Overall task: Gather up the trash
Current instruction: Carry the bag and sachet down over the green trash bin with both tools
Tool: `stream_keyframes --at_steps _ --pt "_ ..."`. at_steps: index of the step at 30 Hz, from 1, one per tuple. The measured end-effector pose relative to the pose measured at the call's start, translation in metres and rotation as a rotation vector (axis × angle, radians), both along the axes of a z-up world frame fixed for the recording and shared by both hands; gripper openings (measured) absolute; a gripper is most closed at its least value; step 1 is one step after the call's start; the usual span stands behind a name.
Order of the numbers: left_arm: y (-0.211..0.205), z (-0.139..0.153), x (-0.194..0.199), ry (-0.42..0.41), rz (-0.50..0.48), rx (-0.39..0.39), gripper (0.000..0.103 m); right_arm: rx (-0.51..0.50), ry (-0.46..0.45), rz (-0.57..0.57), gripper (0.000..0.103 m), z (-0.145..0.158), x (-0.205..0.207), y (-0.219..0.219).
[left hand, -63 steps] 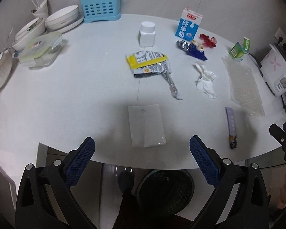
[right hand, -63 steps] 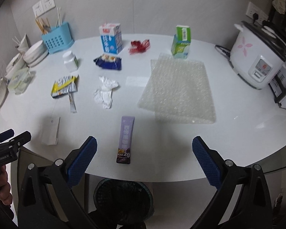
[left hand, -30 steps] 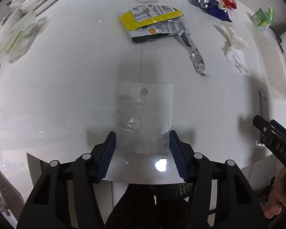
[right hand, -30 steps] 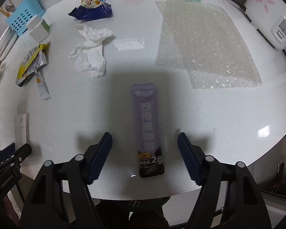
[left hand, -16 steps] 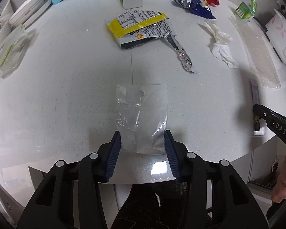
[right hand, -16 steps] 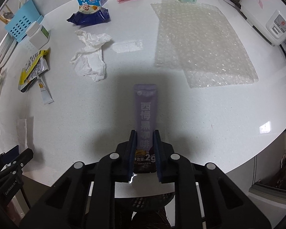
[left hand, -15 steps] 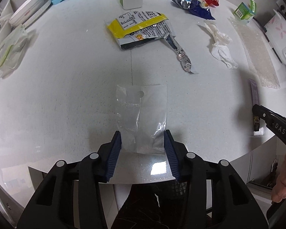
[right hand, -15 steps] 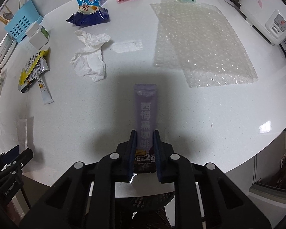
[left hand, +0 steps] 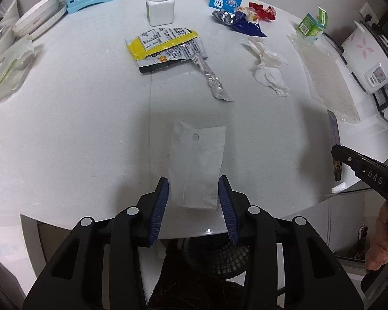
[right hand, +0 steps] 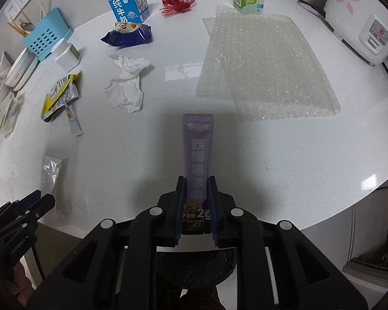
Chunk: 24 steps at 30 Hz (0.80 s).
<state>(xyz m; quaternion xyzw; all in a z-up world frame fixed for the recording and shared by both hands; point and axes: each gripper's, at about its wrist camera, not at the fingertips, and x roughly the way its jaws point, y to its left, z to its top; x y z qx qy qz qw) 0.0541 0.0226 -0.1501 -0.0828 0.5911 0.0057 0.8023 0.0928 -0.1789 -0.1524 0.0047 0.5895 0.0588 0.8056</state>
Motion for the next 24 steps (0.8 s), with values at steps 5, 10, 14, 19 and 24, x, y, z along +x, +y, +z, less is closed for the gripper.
stream_keyframes --at_steps 5,10,14,19,24 --pt "-0.006 0.0 -0.008 -0.03 0.013 0.025 0.037 0.022 -0.024 0.029 0.016 0.005 -0.004 -0.004" --pt "-0.01 0.008 -0.015 -0.064 0.026 0.015 0.037 0.043 -0.049 0.057 0.016 0.016 -0.012 -0.007" --pt "-0.012 0.02 -0.025 -0.088 0.035 0.005 0.037 0.053 -0.058 0.076 0.016 0.022 -0.018 -0.011" --pt "-0.019 0.034 -0.039 -0.12 0.039 -0.004 0.037 0.064 -0.081 0.105 0.016 0.031 -0.031 -0.012" --pt "-0.027 0.047 -0.057 -0.154 0.043 -0.015 0.037 0.078 -0.102 0.131 0.016 0.035 -0.045 -0.016"
